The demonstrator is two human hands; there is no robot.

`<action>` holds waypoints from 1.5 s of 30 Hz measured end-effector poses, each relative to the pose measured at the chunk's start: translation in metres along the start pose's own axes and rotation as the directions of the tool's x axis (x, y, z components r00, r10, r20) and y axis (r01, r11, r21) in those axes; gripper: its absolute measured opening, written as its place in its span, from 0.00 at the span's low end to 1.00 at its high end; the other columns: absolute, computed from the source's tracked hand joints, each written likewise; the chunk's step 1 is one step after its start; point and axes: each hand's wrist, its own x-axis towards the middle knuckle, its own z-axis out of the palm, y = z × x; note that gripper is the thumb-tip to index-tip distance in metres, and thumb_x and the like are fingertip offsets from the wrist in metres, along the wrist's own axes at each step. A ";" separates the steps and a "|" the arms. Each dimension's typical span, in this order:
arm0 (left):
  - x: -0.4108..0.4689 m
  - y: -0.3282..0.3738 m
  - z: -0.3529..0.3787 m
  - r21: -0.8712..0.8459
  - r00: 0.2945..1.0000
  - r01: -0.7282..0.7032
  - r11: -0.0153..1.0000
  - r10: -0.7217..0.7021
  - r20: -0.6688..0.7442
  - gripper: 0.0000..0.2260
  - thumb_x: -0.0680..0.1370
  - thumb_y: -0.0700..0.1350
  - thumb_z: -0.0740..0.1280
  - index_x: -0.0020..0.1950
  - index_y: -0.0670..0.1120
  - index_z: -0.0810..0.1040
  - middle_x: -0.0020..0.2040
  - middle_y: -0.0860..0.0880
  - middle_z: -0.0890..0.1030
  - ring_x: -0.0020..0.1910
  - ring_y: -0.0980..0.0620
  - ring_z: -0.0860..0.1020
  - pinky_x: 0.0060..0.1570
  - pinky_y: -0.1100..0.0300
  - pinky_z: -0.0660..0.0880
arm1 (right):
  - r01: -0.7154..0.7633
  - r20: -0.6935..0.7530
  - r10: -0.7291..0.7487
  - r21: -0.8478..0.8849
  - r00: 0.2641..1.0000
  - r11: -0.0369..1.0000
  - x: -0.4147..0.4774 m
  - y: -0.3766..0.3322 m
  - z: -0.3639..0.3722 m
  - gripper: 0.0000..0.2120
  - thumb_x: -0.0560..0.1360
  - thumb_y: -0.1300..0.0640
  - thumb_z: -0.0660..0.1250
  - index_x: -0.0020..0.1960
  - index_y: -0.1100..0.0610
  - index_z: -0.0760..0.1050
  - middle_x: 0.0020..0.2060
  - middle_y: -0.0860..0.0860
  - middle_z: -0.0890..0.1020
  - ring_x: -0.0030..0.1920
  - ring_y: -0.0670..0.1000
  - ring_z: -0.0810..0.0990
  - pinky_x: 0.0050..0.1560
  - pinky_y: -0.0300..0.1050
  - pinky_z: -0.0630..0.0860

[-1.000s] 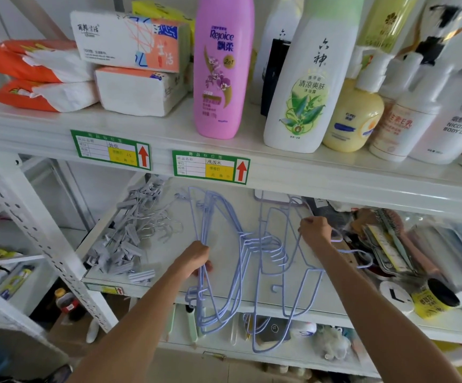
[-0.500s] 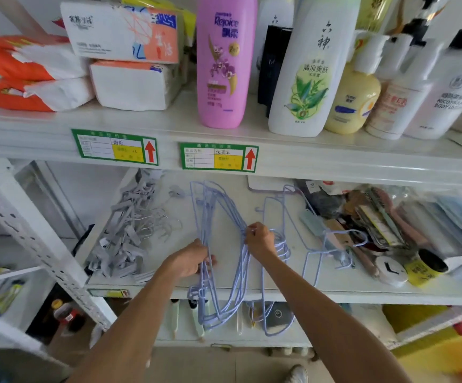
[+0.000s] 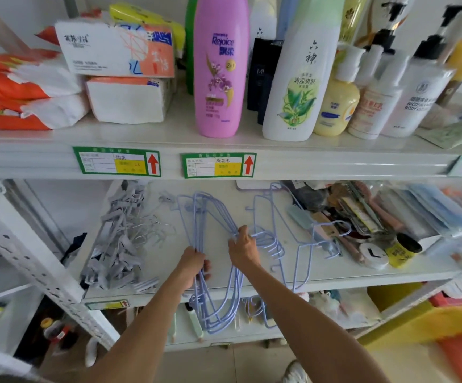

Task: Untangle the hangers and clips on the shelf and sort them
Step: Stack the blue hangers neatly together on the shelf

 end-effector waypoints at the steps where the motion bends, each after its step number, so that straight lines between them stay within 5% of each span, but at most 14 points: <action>1: -0.001 -0.002 0.005 0.024 0.999 -0.034 0.999 0.035 -0.040 0.03 0.81 0.35 0.55 0.51 0.41 0.67 0.34 0.41 0.72 0.27 0.47 0.71 0.27 0.57 0.74 | -0.024 -0.023 0.024 -0.023 0.999 0.999 -0.005 0.000 -0.001 0.17 0.77 0.55 0.62 0.61 0.61 0.64 0.55 0.64 0.77 0.57 0.65 0.76 0.50 0.53 0.72; 4: -0.005 -0.004 0.011 0.034 0.998 -0.030 0.999 0.031 -0.049 0.09 0.83 0.38 0.50 0.45 0.47 0.63 0.33 0.44 0.69 0.21 0.51 0.70 0.22 0.62 0.72 | -0.202 -0.056 0.199 -0.063 0.978 0.977 -0.018 0.001 -0.008 0.25 0.74 0.53 0.63 0.67 0.64 0.64 0.63 0.61 0.74 0.67 0.62 0.71 0.64 0.51 0.70; 7: -0.003 -0.008 0.009 0.241 0.988 -0.122 0.963 0.141 -0.065 0.07 0.80 0.39 0.56 0.54 0.51 0.62 0.40 0.45 0.73 0.30 0.51 0.76 0.24 0.61 0.75 | -0.238 0.013 0.242 -0.137 0.970 0.962 -0.023 0.006 -0.016 0.24 0.73 0.53 0.63 0.65 0.64 0.73 0.63 0.60 0.75 0.66 0.61 0.72 0.65 0.48 0.71; 9: -0.005 -0.009 0.011 0.279 0.982 -0.150 0.948 0.175 -0.068 0.08 0.80 0.36 0.56 0.50 0.50 0.63 0.42 0.42 0.73 0.28 0.52 0.76 0.24 0.62 0.75 | -0.232 0.071 0.249 -0.183 0.966 0.955 -0.023 0.008 -0.018 0.24 0.72 0.53 0.64 0.64 0.63 0.75 0.62 0.61 0.75 0.64 0.61 0.74 0.63 0.47 0.73; 12: -0.009 -0.005 0.013 0.328 0.980 -0.155 0.932 0.187 -0.068 0.07 0.79 0.35 0.56 0.56 0.41 0.64 0.45 0.38 0.76 0.32 0.47 0.76 0.32 0.52 0.81 | -0.248 0.136 0.272 -0.167 0.953 0.954 -0.027 0.005 -0.026 0.17 0.71 0.59 0.65 0.59 0.63 0.78 0.53 0.60 0.81 0.58 0.59 0.80 0.53 0.44 0.78; 15: -0.010 0.007 0.005 0.505 0.980 -0.164 0.848 0.197 -0.012 0.21 0.77 0.37 0.61 0.68 0.36 0.60 0.58 0.34 0.76 0.50 0.38 0.79 0.43 0.54 0.77 | -0.247 0.168 0.251 -0.042 0.953 0.968 -0.031 -0.005 -0.032 0.10 0.75 0.67 0.61 0.55 0.63 0.76 0.38 0.55 0.80 0.35 0.50 0.80 0.31 0.35 0.73; 19: -0.009 0.021 -0.006 0.616 0.971 -0.188 0.765 0.240 -0.001 0.37 0.70 0.39 0.65 0.75 0.33 0.50 0.64 0.32 0.74 0.57 0.35 0.79 0.55 0.45 0.79 | -0.232 0.176 0.210 0.120 0.962 0.965 -0.031 -0.013 -0.008 0.08 0.73 0.70 0.57 0.44 0.63 0.74 0.34 0.58 0.85 0.33 0.54 0.85 0.33 0.49 0.83; 22: -0.008 0.023 -0.010 0.701 0.947 -0.222 0.677 0.321 -0.010 0.40 0.74 0.34 0.64 0.77 0.33 0.41 0.68 0.31 0.69 0.57 0.36 0.79 0.55 0.45 0.79 | -0.249 0.158 0.217 0.219 0.963 0.943 -0.027 -0.018 0.003 0.11 0.75 0.71 0.55 0.38 0.63 0.72 0.32 0.63 0.83 0.27 0.57 0.84 0.26 0.52 0.81; 25: 0.002 0.019 -0.017 0.698 0.951 -0.184 0.692 0.305 -0.052 0.39 0.76 0.32 0.63 0.78 0.34 0.40 0.69 0.31 0.69 0.56 0.36 0.80 0.55 0.45 0.79 | -0.214 0.141 0.188 0.201 0.972 0.956 -0.018 -0.016 0.016 0.10 0.71 0.67 0.55 0.36 0.61 0.74 0.36 0.62 0.84 0.33 0.60 0.85 0.32 0.57 0.83; 28: 0.011 0.011 -0.023 0.686 0.967 -0.107 0.720 0.235 -0.096 0.30 0.76 0.33 0.63 0.74 0.30 0.52 0.65 0.31 0.74 0.57 0.35 0.79 0.56 0.49 0.78 | -0.172 0.123 0.160 0.096 0.979 0.980 -0.015 -0.017 0.023 0.16 0.69 0.63 0.56 0.49 0.61 0.80 0.48 0.60 0.84 0.46 0.62 0.84 0.48 0.53 0.82; 32: 0.012 0.006 -0.023 0.793 0.946 -0.095 0.602 0.304 -0.117 0.20 0.77 0.36 0.65 0.65 0.29 0.64 0.61 0.32 0.75 0.60 0.34 0.76 0.55 0.51 0.74 | -0.139 0.114 0.141 -0.031 0.983 0.990 -0.014 -0.021 0.026 0.17 0.74 0.60 0.59 0.58 0.60 0.79 0.56 0.59 0.82 0.56 0.61 0.81 0.54 0.51 0.78; 38: 0.034 0.018 -0.024 0.978 0.938 0.014 0.209 0.335 -0.085 0.20 0.78 0.43 0.63 0.67 0.34 0.69 0.64 0.39 0.72 0.65 0.39 0.68 0.62 0.52 0.70 | -0.081 0.205 0.119 -0.187 0.972 0.979 0.011 -0.030 0.023 0.18 0.80 0.59 0.56 0.67 0.61 0.73 0.66 0.60 0.75 0.67 0.62 0.73 0.64 0.51 0.71; 42: 0.048 0.021 -0.025 0.983 0.936 0.073 0.166 0.329 -0.126 0.21 0.79 0.43 0.63 0.68 0.34 0.69 0.65 0.39 0.72 0.65 0.40 0.69 0.62 0.53 0.71 | -0.027 0.330 0.100 -0.217 0.939 0.976 0.019 -0.032 0.019 0.23 0.82 0.53 0.56 0.72 0.65 0.65 0.70 0.63 0.70 0.70 0.63 0.70 0.68 0.52 0.67; 45: 0.053 0.020 -0.025 0.982 0.932 0.100 0.159 0.331 -0.149 0.25 0.78 0.43 0.64 0.70 0.30 0.65 0.65 0.37 0.71 0.65 0.40 0.69 0.61 0.53 0.71 | 0.047 0.368 0.035 -0.211 0.929 0.976 0.020 -0.020 0.008 0.22 0.83 0.50 0.55 0.68 0.65 0.70 0.63 0.66 0.75 0.65 0.65 0.74 0.65 0.55 0.72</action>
